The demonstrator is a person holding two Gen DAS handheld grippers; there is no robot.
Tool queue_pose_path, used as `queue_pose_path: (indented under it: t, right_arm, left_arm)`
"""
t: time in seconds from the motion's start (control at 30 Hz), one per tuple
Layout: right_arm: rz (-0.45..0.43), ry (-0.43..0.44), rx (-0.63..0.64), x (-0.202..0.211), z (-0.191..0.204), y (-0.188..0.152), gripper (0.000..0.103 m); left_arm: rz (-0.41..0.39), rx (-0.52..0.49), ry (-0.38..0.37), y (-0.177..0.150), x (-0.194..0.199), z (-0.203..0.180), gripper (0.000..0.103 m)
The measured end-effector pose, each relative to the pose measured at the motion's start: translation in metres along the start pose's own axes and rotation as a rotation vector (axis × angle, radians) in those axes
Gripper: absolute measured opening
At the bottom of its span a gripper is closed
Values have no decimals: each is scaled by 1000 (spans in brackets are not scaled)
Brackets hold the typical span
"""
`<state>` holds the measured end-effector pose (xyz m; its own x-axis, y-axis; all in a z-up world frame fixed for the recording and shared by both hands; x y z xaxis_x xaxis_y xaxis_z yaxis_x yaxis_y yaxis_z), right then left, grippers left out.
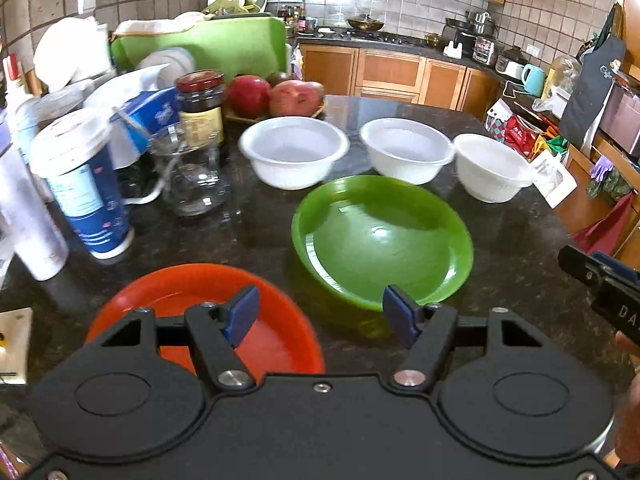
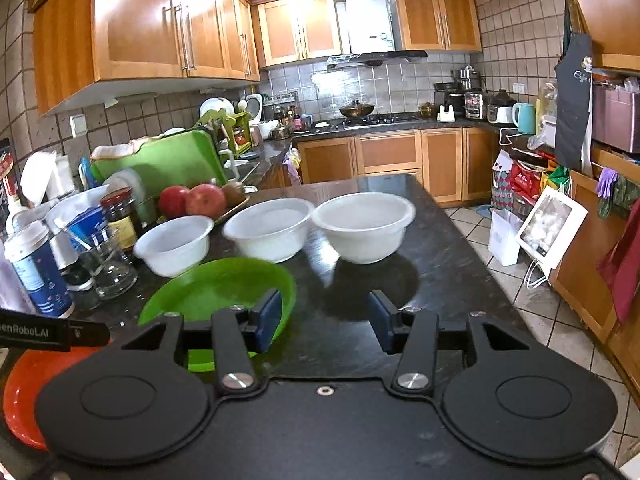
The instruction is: Organize plates and bowls
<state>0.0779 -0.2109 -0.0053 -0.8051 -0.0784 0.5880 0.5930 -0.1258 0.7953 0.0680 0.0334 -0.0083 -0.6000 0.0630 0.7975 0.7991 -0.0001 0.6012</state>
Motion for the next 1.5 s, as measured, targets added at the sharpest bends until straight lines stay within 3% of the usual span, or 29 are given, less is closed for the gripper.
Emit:
queue_pose_path:
  t: [0.33,0.73,0.97,1.1,1.23,1.5]
  right_arm:
    - [-4,100,54,-19,-52,16,50]
    - [-99,160,139,-31,-33,40,52]
    - [-7,204,147,-52,-11,55,51]
    - [9,172,174,-66,3,52,51]
    - [82,170,185,-87,14,48,51]
    - [245,153,170,-133,27,40,37]
  left_arm:
    - [13,68,56,11,-18,-39,70]
    - [44,92,137,27,-27,-35,69]
    - [84,51,120,49,-43,-18,69]
    - [127,40,99,55,-57,-8,66]
    - [170,30,74,59,-73,0,65]
    - [237,21,39,68,-98,13,60]
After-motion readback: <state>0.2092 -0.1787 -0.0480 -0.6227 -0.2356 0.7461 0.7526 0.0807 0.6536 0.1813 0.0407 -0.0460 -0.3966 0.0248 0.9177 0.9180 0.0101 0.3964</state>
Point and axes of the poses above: each gripper's, at about its wrist camera, not at the fingertips, and x roughly against the way its jaws point, z to its left, y to its top, the point moved 1 cm from there along -x, roughly the way its jaws point, and after that the axes turned 8 degrees about z, right-handed, at the moved point
